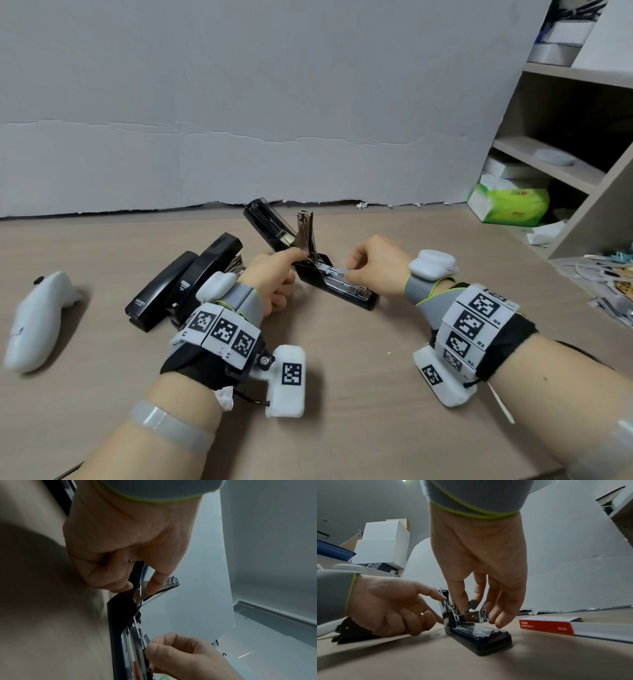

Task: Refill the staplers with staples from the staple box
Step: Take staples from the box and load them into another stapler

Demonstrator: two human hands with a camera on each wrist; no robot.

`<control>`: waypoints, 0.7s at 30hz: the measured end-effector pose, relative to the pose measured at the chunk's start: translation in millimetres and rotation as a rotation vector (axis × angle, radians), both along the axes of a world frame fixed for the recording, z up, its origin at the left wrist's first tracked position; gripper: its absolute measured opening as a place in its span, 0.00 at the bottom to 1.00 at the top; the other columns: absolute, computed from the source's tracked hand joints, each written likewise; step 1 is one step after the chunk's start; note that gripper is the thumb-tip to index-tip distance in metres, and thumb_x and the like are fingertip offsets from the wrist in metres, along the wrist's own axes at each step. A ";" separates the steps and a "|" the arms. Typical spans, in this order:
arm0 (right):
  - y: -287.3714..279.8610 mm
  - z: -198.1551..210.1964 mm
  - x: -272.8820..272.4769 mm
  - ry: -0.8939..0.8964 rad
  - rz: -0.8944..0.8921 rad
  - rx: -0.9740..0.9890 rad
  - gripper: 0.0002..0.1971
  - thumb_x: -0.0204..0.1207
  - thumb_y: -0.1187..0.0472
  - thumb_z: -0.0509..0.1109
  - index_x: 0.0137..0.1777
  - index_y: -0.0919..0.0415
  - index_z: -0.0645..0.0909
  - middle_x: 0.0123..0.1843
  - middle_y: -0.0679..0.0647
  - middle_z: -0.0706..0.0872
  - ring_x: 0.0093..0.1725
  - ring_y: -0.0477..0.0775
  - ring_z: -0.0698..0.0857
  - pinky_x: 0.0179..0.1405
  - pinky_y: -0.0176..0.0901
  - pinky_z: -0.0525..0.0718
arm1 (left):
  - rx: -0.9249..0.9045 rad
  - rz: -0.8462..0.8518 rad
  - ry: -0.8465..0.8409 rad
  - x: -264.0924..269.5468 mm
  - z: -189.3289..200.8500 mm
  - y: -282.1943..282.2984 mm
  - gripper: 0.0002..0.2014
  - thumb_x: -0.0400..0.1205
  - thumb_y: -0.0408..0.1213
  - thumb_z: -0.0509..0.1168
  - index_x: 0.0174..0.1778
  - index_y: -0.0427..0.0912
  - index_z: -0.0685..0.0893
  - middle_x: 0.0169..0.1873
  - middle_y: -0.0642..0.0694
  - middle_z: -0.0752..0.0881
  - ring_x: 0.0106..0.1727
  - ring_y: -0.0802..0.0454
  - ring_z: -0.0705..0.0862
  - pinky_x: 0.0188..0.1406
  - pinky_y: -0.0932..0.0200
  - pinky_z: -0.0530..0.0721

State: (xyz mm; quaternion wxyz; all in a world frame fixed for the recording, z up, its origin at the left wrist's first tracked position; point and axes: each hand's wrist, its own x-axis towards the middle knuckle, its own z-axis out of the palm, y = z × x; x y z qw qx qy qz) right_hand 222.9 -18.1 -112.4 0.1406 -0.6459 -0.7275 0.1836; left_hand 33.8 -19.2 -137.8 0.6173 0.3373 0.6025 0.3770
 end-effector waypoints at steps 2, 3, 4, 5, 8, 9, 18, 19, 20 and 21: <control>1.3 -1.1 -0.6 -0.005 0.000 -0.005 0.04 0.68 0.58 0.77 0.39 0.57 0.87 0.42 0.54 0.91 0.45 0.58 0.89 0.46 0.49 0.86 | 0.015 0.030 -0.048 -0.2 -1.9 4.8 0.09 0.78 0.45 0.68 0.46 0.45 0.78 0.25 0.49 0.69 0.20 0.57 0.57 0.18 0.70 0.53; 1.6 -1.8 -1.2 -0.009 -0.004 -0.006 0.03 0.68 0.58 0.76 0.38 0.56 0.86 0.42 0.53 0.91 0.44 0.58 0.89 0.46 0.49 0.87 | 0.025 0.046 -0.066 -0.2 -3.6 6.4 0.09 0.78 0.45 0.68 0.48 0.45 0.79 0.26 0.49 0.69 0.20 0.57 0.56 0.18 0.70 0.53; 2.1 -2.1 -1.4 -0.014 -0.008 -0.004 0.03 0.67 0.57 0.76 0.37 0.55 0.85 0.41 0.53 0.91 0.44 0.58 0.89 0.46 0.49 0.87 | 0.036 0.062 -0.078 0.3 -5.5 8.2 0.10 0.78 0.45 0.68 0.50 0.44 0.80 0.26 0.49 0.69 0.20 0.56 0.56 0.18 0.70 0.53; 2.2 -2.5 -2.1 -0.018 -0.011 0.000 0.04 0.67 0.57 0.76 0.36 0.54 0.84 0.41 0.53 0.90 0.44 0.58 0.89 0.45 0.49 0.87 | 0.051 0.078 -0.081 0.7 -7.7 9.3 0.11 0.78 0.44 0.68 0.52 0.43 0.80 0.27 0.49 0.69 0.20 0.56 0.56 0.18 0.70 0.53; 3.3 -2.9 -4.4 -0.032 -0.020 0.000 0.06 0.67 0.58 0.76 0.33 0.52 0.82 0.41 0.53 0.90 0.44 0.58 0.88 0.43 0.45 0.85 | 0.085 0.104 -0.057 2.1 -13.1 10.8 0.12 0.78 0.44 0.68 0.52 0.41 0.80 0.27 0.48 0.70 0.19 0.56 0.57 0.17 0.69 0.54; 3.7 -2.6 -4.7 -0.038 -0.022 0.000 0.06 0.68 0.58 0.76 0.34 0.52 0.82 0.41 0.53 0.90 0.44 0.58 0.87 0.43 0.44 0.84 | 0.090 0.107 -0.046 2.5 -14.2 11.2 0.12 0.78 0.44 0.68 0.52 0.41 0.80 0.28 0.47 0.71 0.19 0.55 0.58 0.16 0.69 0.55; 5.9 -0.8 -4.4 -0.081 0.005 -0.021 0.03 0.67 0.61 0.77 0.38 0.54 0.85 0.42 0.54 0.91 0.44 0.58 0.88 0.43 0.45 0.84 | 0.102 0.093 -0.034 2.1 -19.1 12.8 0.12 0.77 0.44 0.68 0.51 0.41 0.80 0.28 0.46 0.73 0.17 0.56 0.59 0.14 0.70 0.57; 5.9 -1.2 -4.5 -0.082 0.006 -0.019 0.03 0.67 0.61 0.77 0.39 0.54 0.85 0.42 0.54 0.91 0.45 0.58 0.88 0.43 0.45 0.85 | 0.102 0.090 -0.040 2.1 -19.1 13.0 0.12 0.77 0.44 0.68 0.50 0.42 0.80 0.28 0.46 0.73 0.17 0.56 0.59 0.14 0.70 0.57; 5.8 -1.3 -4.2 -0.082 0.008 -0.019 0.03 0.67 0.61 0.77 0.40 0.54 0.86 0.43 0.54 0.91 0.45 0.59 0.88 0.44 0.46 0.86 | 0.103 0.090 -0.044 1.9 -19.2 13.2 0.11 0.77 0.44 0.67 0.50 0.42 0.80 0.28 0.46 0.73 0.17 0.56 0.59 0.15 0.70 0.56; 5.1 -1.2 -3.3 -0.084 0.013 -0.018 0.04 0.67 0.61 0.77 0.42 0.55 0.86 0.43 0.54 0.91 0.45 0.58 0.88 0.45 0.46 0.86 | 0.104 0.090 -0.045 1.7 -19.7 13.2 0.11 0.78 0.44 0.67 0.51 0.42 0.80 0.28 0.47 0.73 0.17 0.56 0.59 0.15 0.70 0.56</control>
